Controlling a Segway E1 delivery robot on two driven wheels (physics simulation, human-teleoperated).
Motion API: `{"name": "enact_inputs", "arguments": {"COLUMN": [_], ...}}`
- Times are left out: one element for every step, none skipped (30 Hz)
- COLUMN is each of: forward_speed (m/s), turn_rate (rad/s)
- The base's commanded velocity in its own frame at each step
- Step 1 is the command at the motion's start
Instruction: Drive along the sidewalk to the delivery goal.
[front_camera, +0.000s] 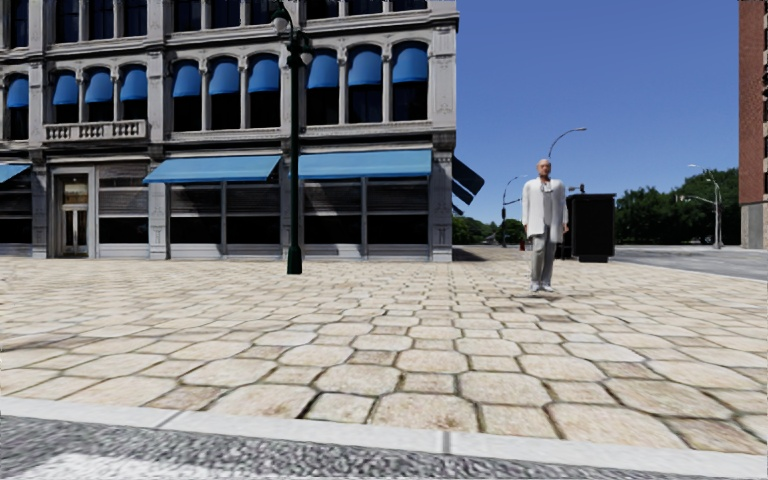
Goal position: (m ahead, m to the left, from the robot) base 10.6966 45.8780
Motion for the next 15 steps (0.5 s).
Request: {"name": "enact_inputs", "arguments": {"forward_speed": [1.98, 1.98, 1.98, 1.98, 1.98, 1.98, 1.98, 1.98, 1.98, 1.98, 1.98, 1.98, 1.98, 1.98, 1.98], "turn_rate": [0.53, 0.53, 0.53, 0.53, 0.53, 0.53, 0.53, 0.54, 0.55, 0.56, 0.56, 0.57, 0.59, 0.61, 0.63]}}
